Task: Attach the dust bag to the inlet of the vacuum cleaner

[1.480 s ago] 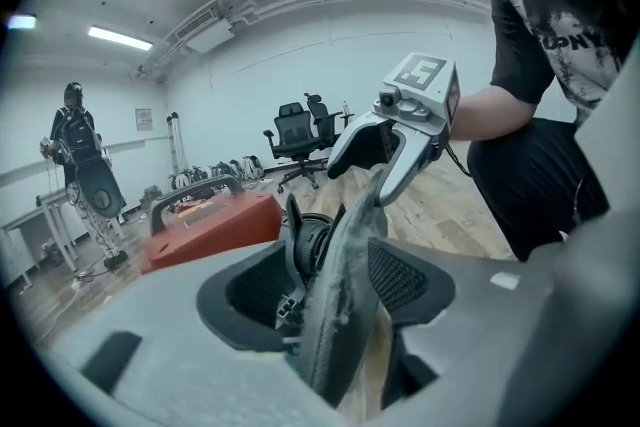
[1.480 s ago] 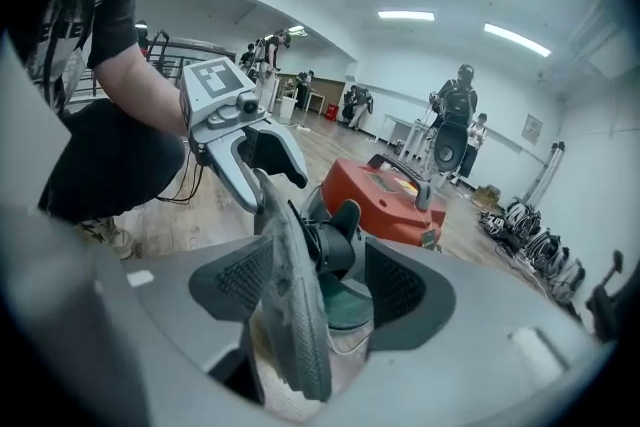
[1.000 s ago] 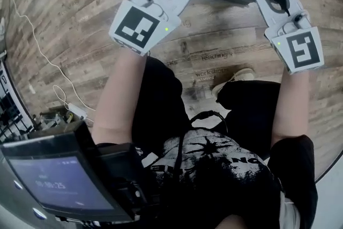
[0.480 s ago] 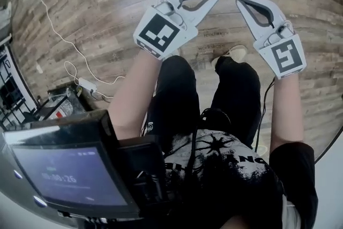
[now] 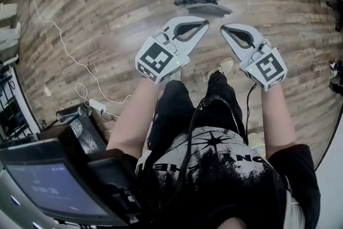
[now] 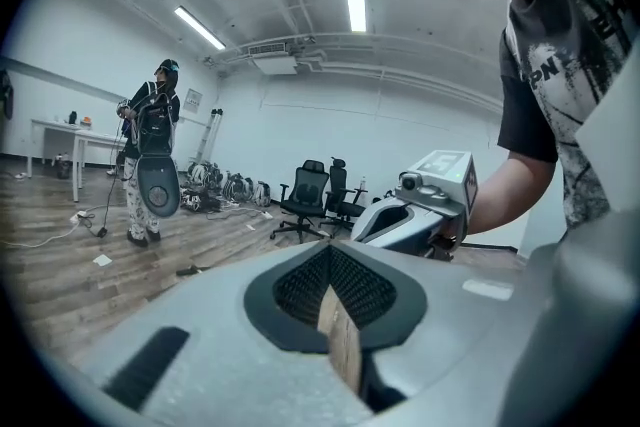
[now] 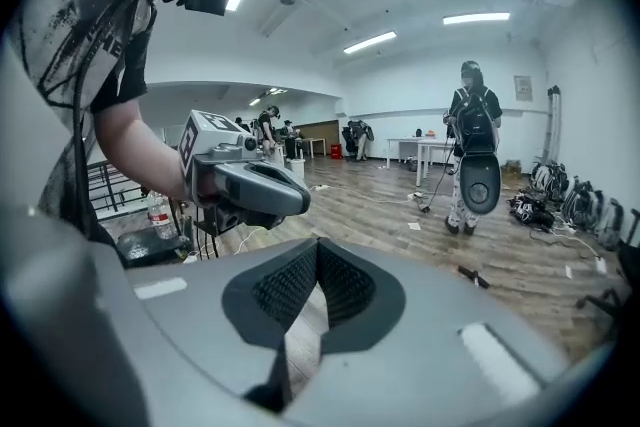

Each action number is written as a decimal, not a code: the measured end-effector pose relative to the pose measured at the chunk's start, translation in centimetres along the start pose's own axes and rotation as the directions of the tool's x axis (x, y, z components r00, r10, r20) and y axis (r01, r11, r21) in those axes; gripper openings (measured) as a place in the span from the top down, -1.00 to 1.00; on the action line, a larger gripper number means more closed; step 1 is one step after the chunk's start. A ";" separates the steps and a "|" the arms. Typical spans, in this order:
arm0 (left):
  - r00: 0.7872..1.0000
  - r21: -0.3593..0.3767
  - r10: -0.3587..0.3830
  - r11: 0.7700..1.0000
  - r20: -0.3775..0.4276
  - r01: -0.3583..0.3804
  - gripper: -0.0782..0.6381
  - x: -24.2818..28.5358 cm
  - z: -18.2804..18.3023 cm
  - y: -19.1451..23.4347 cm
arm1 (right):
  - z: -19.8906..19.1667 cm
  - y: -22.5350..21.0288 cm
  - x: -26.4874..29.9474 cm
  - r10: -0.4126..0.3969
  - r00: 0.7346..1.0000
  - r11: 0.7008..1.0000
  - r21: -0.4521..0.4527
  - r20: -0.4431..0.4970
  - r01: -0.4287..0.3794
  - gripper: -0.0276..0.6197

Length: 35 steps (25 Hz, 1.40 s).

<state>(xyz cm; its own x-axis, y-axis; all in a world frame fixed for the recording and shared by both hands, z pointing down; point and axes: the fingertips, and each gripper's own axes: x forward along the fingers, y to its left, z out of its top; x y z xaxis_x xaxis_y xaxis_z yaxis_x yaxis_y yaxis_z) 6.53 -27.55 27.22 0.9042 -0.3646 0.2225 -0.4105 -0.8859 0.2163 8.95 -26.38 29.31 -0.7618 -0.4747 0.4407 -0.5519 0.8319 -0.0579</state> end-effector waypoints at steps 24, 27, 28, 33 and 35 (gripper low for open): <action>0.986 0.160 0.066 0.983 0.155 -0.091 0.77 -12.6 14.2 -6.5 | 17.3 6.4 -6.4 -0.036 0.957 0.990 -0.122 0.289 0.074 0.90; 0.984 0.155 0.087 0.982 0.156 -0.111 0.77 -13.8 13.5 -6.2 | 17.2 7.0 -6.1 -0.036 0.952 0.990 -0.116 0.302 0.075 0.90; 0.984 0.156 0.093 0.981 0.152 -0.117 0.77 -14.0 13.3 -6.1 | 17.1 7.1 -5.9 -0.036 0.952 0.990 -0.115 0.305 0.075 0.90; 0.980 0.157 0.118 0.977 0.160 -0.144 0.77 -15.1 13.1 -5.5 | 16.6 7.2 -5.3 -0.035 0.953 0.989 -0.126 0.300 0.076 0.90; 0.980 0.157 0.124 0.976 0.159 -0.149 0.77 -15.4 13.1 -5.5 | 16.5 7.4 -5.1 -0.041 0.956 0.988 -0.131 0.291 0.082 0.90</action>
<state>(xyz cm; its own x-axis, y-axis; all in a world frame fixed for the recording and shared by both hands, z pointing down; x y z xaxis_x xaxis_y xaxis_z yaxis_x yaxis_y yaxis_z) -3.63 -20.83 10.15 0.8536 -0.5125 0.0938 -0.5168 -0.8556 0.0282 3.12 -22.55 11.82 -0.8042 -0.5715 0.1634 -0.5635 0.8205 0.0964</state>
